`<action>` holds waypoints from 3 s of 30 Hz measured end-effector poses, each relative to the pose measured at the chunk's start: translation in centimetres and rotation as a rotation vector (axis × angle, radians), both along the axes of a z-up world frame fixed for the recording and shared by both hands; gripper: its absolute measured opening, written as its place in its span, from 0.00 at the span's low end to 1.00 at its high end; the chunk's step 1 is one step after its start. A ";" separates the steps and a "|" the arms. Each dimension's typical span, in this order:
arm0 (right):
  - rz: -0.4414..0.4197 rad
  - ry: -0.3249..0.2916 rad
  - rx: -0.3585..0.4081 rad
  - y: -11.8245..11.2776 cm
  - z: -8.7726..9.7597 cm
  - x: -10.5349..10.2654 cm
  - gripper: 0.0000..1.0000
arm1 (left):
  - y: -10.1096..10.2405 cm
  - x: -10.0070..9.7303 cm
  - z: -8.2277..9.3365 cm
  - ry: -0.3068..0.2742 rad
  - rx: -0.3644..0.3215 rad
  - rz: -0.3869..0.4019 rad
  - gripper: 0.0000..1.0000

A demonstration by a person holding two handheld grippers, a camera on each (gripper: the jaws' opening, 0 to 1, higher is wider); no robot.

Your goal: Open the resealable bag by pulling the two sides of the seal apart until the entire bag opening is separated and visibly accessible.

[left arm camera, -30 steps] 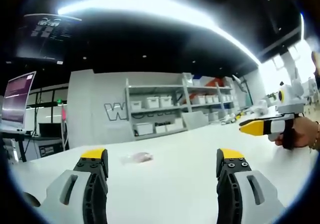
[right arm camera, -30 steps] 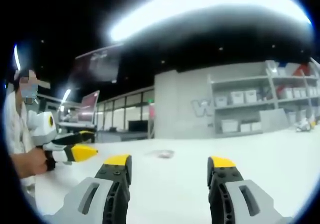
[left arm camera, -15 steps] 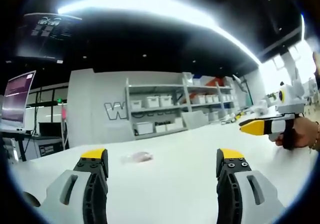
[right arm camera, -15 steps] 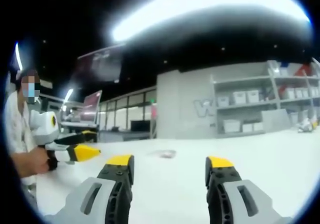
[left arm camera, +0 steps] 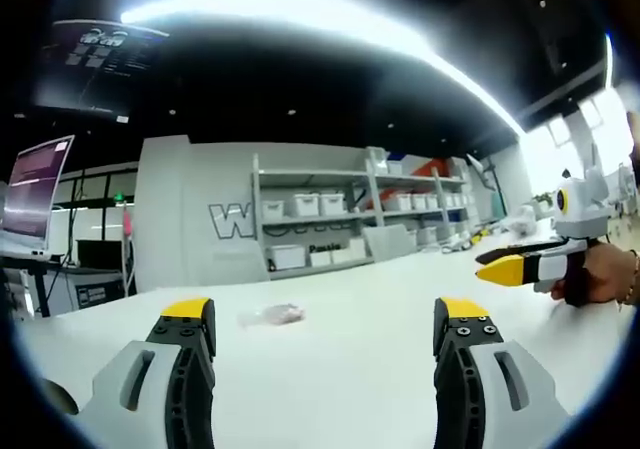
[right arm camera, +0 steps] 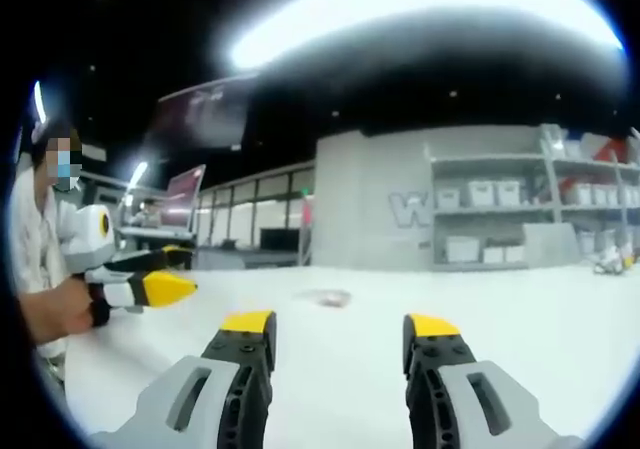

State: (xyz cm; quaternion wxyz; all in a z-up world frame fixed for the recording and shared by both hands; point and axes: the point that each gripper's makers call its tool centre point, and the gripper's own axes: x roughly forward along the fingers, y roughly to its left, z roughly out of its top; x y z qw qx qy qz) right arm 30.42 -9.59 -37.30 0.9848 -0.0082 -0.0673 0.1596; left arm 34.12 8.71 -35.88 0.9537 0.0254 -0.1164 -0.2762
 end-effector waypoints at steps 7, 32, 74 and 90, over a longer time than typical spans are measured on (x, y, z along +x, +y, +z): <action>0.018 0.039 -0.058 0.9 -0.8 0.4 0.48 | 0.4 0.1 0.0 0.004 -0.003 0.020 0.89; 0.056 0.059 -0.087 1.7 -0.9 0.4 0.46 | 1.1 0.0 0.1 0.018 0.015 0.067 0.89; 0.130 0.164 -0.238 4.3 1.6 4.3 0.46 | 3.3 0.9 0.3 0.090 0.070 0.101 0.89; 0.149 0.182 -0.203 5.1 1.9 6.9 0.43 | 3.2 0.8 -0.6 0.107 0.076 0.096 0.89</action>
